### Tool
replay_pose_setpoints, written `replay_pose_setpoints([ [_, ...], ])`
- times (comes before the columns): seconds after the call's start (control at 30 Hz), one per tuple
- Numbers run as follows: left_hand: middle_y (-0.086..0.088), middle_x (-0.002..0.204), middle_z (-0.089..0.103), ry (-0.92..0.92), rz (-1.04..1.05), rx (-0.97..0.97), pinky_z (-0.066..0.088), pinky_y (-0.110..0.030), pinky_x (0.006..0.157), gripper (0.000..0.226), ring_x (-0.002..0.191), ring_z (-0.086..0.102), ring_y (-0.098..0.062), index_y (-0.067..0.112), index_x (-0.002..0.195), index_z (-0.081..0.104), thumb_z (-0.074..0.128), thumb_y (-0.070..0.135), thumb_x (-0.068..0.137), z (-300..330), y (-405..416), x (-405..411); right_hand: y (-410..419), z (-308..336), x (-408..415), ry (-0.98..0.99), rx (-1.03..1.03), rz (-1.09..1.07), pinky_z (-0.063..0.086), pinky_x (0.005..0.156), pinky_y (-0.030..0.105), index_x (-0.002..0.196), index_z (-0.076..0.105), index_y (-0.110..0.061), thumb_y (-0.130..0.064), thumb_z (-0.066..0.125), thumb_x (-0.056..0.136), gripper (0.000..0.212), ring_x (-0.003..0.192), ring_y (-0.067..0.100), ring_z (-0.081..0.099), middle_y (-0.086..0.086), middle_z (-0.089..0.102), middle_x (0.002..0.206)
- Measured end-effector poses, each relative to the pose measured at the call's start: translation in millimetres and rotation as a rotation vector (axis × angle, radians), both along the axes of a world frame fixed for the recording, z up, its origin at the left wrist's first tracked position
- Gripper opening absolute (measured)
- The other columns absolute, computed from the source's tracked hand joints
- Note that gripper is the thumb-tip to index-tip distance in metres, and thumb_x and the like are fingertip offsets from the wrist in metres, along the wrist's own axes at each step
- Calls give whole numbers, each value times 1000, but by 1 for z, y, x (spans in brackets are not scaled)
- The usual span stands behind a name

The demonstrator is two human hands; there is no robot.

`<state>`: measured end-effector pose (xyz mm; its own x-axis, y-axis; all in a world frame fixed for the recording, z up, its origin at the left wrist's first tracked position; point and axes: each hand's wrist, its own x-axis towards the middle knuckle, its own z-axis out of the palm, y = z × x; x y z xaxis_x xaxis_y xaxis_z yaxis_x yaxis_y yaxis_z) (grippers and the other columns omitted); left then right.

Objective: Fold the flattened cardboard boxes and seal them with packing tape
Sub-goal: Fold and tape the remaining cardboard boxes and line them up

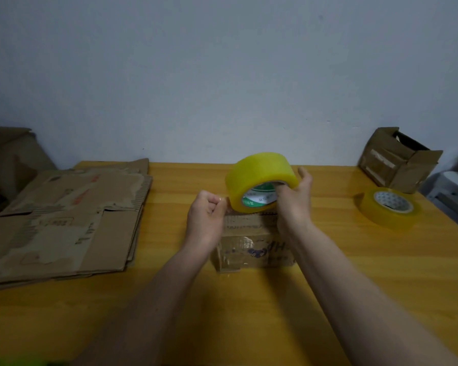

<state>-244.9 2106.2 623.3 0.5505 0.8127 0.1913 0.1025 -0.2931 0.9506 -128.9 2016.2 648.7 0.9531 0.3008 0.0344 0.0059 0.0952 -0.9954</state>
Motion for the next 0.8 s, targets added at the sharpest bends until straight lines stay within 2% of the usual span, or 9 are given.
replay_pose_setpoints([
  [0.1, -15, 89, 67, -16, 9, -54, 53, -46, 73, 15, 85, 65, -32, 16, 83, 53, 59, 22, 95, 3, 0, 0, 7, -3, -2, 152, 109, -22, 51, 91, 43, 140, 31, -20, -11, 63, 86, 64, 99, 20, 59, 9, 55, 121],
  [0.17, -14, 88, 67, -1, -7, -63, 52, -46, 73, 15, 86, 65, -32, 17, 83, 53, 59, 21, 96, 2, -2, 2, 8, -6, -5, 185, 190, -89, 52, 77, 31, 134, 37, -19, -10, 64, 86, 56, 86, 14, 58, 6, 58, 110],
  [0.23, -12, 87, 66, 10, -4, -70, 51, -42, 70, 15, 86, 65, -31, 18, 82, 52, 58, 19, 96, 2, -3, 4, 7, -9, -7, 114, 153, -120, 45, 63, 24, 132, 38, -18, -7, 60, 88, 51, 77, 6, 53, -2, 55, 98],
  [0.3, -12, 87, 66, 9, 16, -87, 51, -40, 70, 16, 86, 65, -31, 18, 81, 52, 60, 17, 95, 2, -1, 2, 4, -13, -7, -18, 32, -51, 43, 69, 26, 138, 32, -17, -6, 57, 89, 56, 76, 0, 50, -10, 50, 92],
  [0.4, -15, 84, 70, -23, 23, -131, 54, -46, 74, 17, 84, 67, -34, 15, 77, 57, 70, 17, 88, 5, 3, -4, -2, -10, -5, -167, -91, 33, 41, 83, 24, 146, 19, -14, -8, 56, 92, 65, 88, 11, 53, -6, 51, 102],
  [0.47, -12, 78, 72, -32, 10, -137, 55, -40, 72, 17, 79, 69, -30, 13, 75, 59, 73, 13, 85, 8, 3, -7, -5, -6, -7, -239, -127, 24, 38, 79, 21, 143, 22, -13, -13, 55, 94, 59, 98, 16, 52, 0, 50, 109],
  [0.6, -1, 76, 71, -24, 78, -165, 46, -9, 60, 15, 71, 65, -9, 12, 77, 61, 63, 5, 90, 8, 7, -19, -9, -14, -10, -262, -154, -25, 34, 74, 25, 130, 30, -10, -17, 52, 97, 41, 94, 17, 51, 0, 50, 102],
  [0.73, -1, 78, 69, -65, 109, -327, 50, -26, 83, 8, 78, 64, -12, 11, 85, 61, 62, 9, 92, -2, 19, -32, -10, -17, -8, -330, -244, -15, 32, 57, 29, 124, 33, -13, -4, 49, 93, 36, 71, 4, 47, -10, 46, 83],
  [0.8, -4, 80, 65, -65, 85, -413, 52, -31, 88, 9, 78, 62, -14, 9, 86, 59, 58, 9, 95, -4, 19, -32, -8, -16, -9, -348, -264, -21, 31, 51, 22, 121, 36, -14, -5, 50, 93, 33, 69, 1, 46, -12, 47, 81],
])
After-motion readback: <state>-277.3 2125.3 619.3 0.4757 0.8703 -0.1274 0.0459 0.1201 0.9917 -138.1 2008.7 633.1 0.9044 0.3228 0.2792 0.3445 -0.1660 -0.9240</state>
